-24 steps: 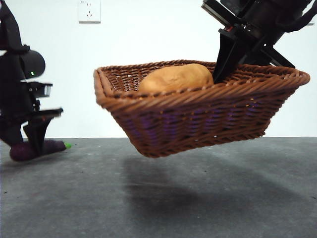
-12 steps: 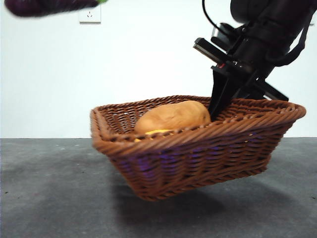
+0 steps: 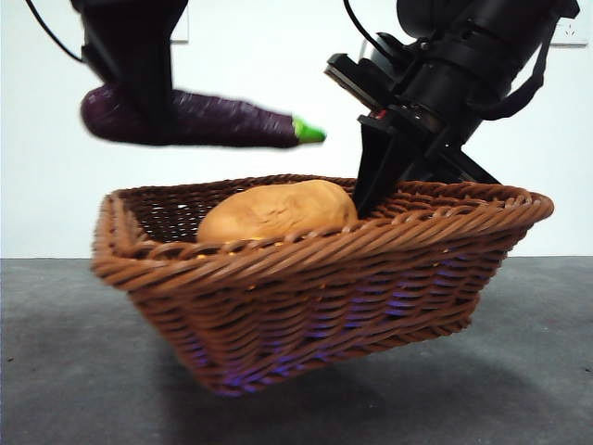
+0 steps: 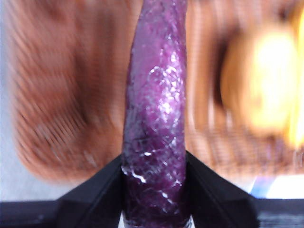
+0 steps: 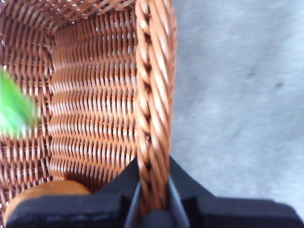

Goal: Help me put the vegetables on the table into the basket

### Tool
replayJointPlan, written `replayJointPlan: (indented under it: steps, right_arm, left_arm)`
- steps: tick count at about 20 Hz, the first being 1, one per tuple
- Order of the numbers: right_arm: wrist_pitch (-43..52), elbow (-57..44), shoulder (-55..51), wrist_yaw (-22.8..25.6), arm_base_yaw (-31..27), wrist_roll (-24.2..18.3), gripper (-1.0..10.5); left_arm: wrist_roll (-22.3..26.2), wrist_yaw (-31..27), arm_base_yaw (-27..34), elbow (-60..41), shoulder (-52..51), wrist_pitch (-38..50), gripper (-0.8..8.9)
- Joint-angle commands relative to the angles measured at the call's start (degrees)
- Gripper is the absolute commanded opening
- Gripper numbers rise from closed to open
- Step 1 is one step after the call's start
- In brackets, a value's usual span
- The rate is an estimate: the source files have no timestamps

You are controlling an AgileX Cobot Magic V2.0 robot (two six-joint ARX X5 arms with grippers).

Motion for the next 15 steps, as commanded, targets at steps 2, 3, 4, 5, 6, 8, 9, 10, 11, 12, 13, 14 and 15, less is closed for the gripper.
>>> replayJointPlan:
  steps: [2,3,4,5,6,8,9,10,11,12,13,14,15]
  right_arm:
    - [0.4,0.5,0.0,-2.3,-1.4,0.1,-0.1]
    - [0.5,0.5,0.0,-2.7,-1.4,-0.3,-0.1]
    - [0.5,0.5,0.0,-2.7,-1.3,-1.0,-0.1]
    - [0.5,0.5,0.0,-2.7,-1.3,-1.1,-0.1]
    - [0.5,0.5,0.0,-2.7,-1.3,-1.2,-0.1]
    - [0.8,0.5,0.0,-2.7,-1.3,-1.4,-0.1]
    - [1.0,0.5,0.0,-2.7,-1.3,-1.4,-0.1]
    - [1.0,0.5,0.0,-2.8,-1.2,-1.4,-0.1]
    - [1.1,0.5,0.0,-3.1,-1.2,-1.5,-0.1]
    - [1.1,0.5,0.0,-3.4,-1.2,-1.6,-0.1]
    - [1.0,0.5,0.0,-3.5,-1.2,-1.6,-0.1]
    - [0.8,0.5,0.0,-3.4,-1.1,-1.6,-0.1]
    - [0.7,0.5,0.0,-3.4,-1.1,-1.6,-0.1]
  left_arm:
    - [9.3,-1.5,-0.3,-0.3,0.8,-0.1,-0.07]
    - [12.5,-1.4,-0.3,-0.3,0.8,0.4,-0.07]
    - [15.8,-1.4,-0.3,-0.3,0.8,1.1,-0.07]
    - [19.0,-1.4,-0.3,-0.3,0.9,2.1,-0.07]
    - [22.3,-1.4,-0.3,-0.3,0.9,2.8,-0.08]
    - [28.2,-1.0,-0.3,-0.3,1.1,3.0,-0.08]
    - [30.6,-1.0,-0.3,-0.3,1.5,3.1,-0.08]
    - [31.6,-1.0,-0.3,-0.3,2.4,3.3,-0.08]
    - [31.9,-1.0,-0.3,-0.3,3.6,3.8,-0.08]
    - [32.0,-1.0,-0.3,-0.3,4.9,4.5,-0.08]
    - [32.0,-1.0,-0.4,-0.3,6.1,5.4,-0.08]
    - [32.0,-1.0,-1.1,-0.3,7.0,6.6,-0.08]
    - [32.1,-1.0,-1.7,-0.3,7.5,8.2,-0.08]
